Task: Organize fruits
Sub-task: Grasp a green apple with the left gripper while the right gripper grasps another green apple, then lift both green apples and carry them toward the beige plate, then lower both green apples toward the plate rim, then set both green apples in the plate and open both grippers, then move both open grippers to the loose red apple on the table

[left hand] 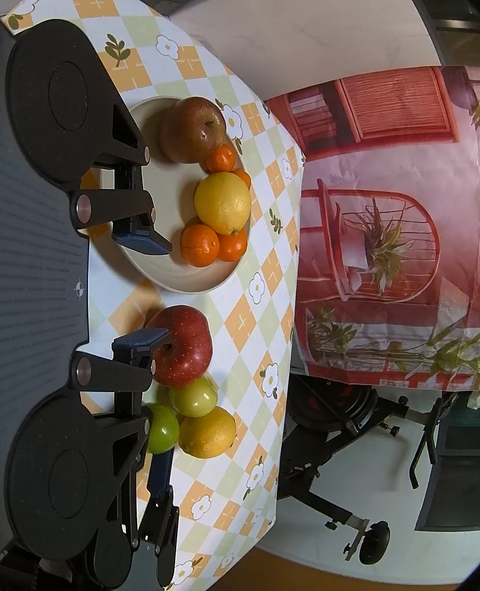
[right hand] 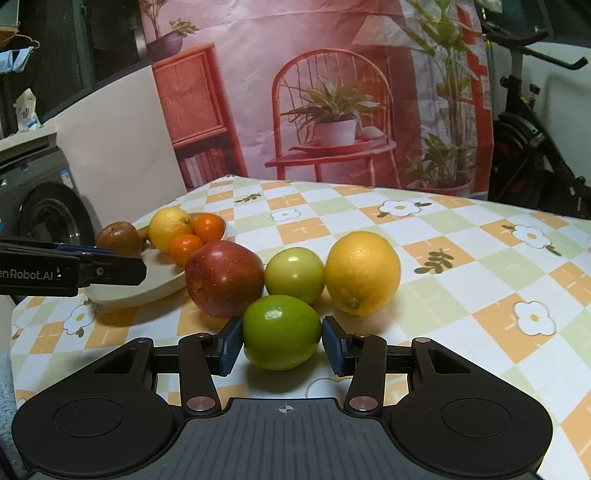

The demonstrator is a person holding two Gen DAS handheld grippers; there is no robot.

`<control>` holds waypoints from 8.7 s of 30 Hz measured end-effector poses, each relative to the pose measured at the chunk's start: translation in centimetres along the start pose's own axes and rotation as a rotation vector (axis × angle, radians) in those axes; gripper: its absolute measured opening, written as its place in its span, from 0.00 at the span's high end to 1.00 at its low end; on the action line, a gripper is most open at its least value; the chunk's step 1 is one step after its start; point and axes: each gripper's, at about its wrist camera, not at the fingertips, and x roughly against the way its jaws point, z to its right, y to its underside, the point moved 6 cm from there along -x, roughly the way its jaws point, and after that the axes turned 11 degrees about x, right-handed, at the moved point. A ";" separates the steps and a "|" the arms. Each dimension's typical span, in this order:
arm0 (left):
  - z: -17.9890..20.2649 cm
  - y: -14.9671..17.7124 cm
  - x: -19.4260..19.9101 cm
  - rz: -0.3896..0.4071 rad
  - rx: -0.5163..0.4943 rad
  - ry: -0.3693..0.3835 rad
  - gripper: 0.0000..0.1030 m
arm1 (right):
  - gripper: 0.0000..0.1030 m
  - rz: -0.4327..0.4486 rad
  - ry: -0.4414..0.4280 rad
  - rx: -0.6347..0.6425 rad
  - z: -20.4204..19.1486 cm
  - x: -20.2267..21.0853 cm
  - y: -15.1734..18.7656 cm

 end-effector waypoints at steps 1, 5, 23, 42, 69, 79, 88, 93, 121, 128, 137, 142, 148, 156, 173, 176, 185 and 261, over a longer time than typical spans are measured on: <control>0.0 0.0 0.0 -0.001 0.000 0.000 0.55 | 0.58 0.004 0.005 -0.001 0.1 0.3 0.0; 0.5 0.1 -0.1 -0.010 -0.011 0.014 0.55 | 0.58 0.019 0.031 -0.005 1.1 1.8 0.2; 8.2 -1.7 -3.7 -0.069 -0.371 0.224 0.55 | 0.58 0.035 0.158 -0.054 8.2 4.5 1.7; 9.9 -1.3 -8.9 -0.250 -0.531 0.183 0.55 | 0.58 0.081 0.134 -0.108 8.7 4.8 2.1; 9.8 -1.4 -9.5 -0.266 -0.520 0.129 0.55 | 0.58 0.091 0.114 -0.130 8.6 5.0 2.2; 9.5 -2.6 -6.2 -0.209 -0.388 0.203 0.55 | 0.58 0.092 0.112 -0.129 8.6 4.9 2.2; 5.9 -3.3 -2.1 -0.121 -0.214 0.218 0.55 | 0.58 0.077 0.114 -0.126 8.2 4.8 2.1; 1.2 -3.2 -0.7 -0.095 -0.096 0.157 0.55 | 0.58 0.043 0.119 -0.134 8.3 4.5 1.9; -13.5 -1.0 -2.1 -0.116 0.188 0.044 0.55 | 0.58 -0.142 -0.171 0.364 -10.2 -8.3 -11.9; -13.6 -1.0 -3.2 -0.114 0.192 0.061 0.57 | 0.58 -0.214 -0.190 0.423 -11.5 -9.7 -10.7; -13.8 -0.9 -3.0 -0.119 0.217 0.061 0.56 | 0.58 -0.247 -0.185 0.453 -11.6 -10.0 -9.9; -13.8 -1.0 -2.7 -0.115 0.215 0.050 0.56 | 0.59 -0.255 -0.175 0.464 -11.7 -10.5 -9.8; -13.8 -1.0 -2.4 -0.108 0.213 0.043 0.56 | 0.60 -0.258 -0.178 0.468 -11.8 -10.5 -9.7; -14.2 -1.1 -1.6 -0.087 0.235 0.045 0.56 | 0.59 -0.286 -0.180 0.479 -12.1 -10.7 -9.4; -17.2 -2.0 0.9 0.021 0.333 -0.023 0.56 | 0.61 -0.262 -0.236 0.620 -17.3 -13.8 -11.6; -17.8 -2.0 1.0 0.021 0.348 -0.036 0.56 | 0.61 -0.253 -0.240 0.630 -18.0 -14.4 -12.0; -17.8 -1.9 1.1 0.015 0.344 -0.045 0.56 | 0.60 -0.254 -0.237 0.631 -17.9 -14.5 -11.9; -2.1 -3.2 -7.1 -0.211 0.074 0.334 0.57 | 0.49 -0.157 -0.056 0.497 -5.9 -6.0 -3.6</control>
